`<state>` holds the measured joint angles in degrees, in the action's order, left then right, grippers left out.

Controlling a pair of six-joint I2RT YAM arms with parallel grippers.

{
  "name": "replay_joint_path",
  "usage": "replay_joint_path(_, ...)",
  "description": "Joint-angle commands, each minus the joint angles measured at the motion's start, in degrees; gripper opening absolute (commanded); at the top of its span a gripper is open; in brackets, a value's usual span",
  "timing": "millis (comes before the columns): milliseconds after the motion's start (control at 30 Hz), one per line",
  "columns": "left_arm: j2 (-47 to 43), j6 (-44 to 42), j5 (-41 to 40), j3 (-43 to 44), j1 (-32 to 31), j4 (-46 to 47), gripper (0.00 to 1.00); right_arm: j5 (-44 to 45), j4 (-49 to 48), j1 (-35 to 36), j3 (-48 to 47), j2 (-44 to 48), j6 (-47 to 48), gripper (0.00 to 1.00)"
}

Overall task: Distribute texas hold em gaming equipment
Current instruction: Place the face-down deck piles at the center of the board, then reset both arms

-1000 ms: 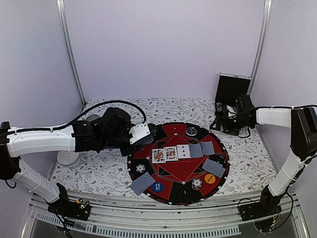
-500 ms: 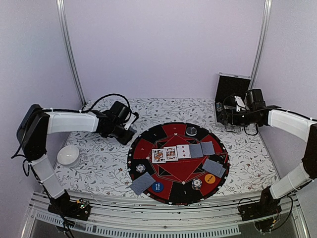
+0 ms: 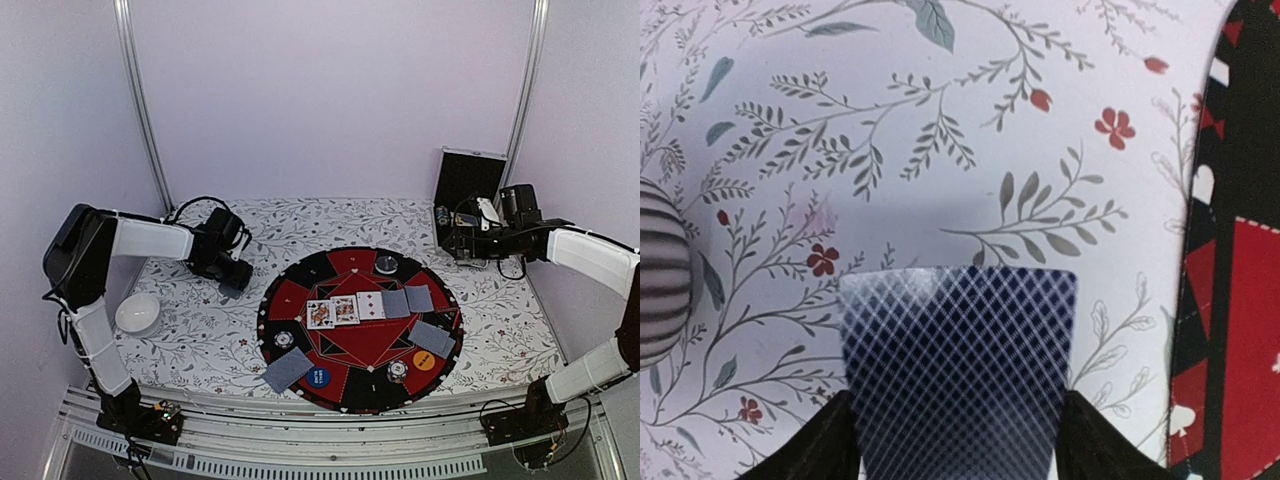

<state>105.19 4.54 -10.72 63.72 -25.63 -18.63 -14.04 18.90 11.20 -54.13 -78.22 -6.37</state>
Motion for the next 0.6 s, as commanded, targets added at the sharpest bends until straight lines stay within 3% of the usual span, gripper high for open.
replay_joint_path(0,2.74,1.18,2.40,-1.39,0.33,1.60,0.68,-0.11,-0.44,0.22,0.76,2.29,0.83,0.99)
replay_joint_path(167,3.28,1.81,3.65,-2.04,0.31,1.96,0.74,-1.03,-0.44,0.20,0.84,3.50,0.83,0.99)
replay_joint_path(267,1.20,2.58,2.50,-2.65,0.31,1.97,0.87,-1.51,-0.57,0.22,0.88,4.06,1.00,0.99)
replay_joint_path(300,0.11,2.90,1.98,-2.90,0.30,2.02,0.96,-1.58,-0.62,0.16,0.95,4.19,1.05,0.99)
replay_joint_path(567,-11.31,2.89,-0.92,-4.09,-0.12,3.89,0.98,-3.78,-7.41,-2.08,3.78,9.61,-0.04,0.99)
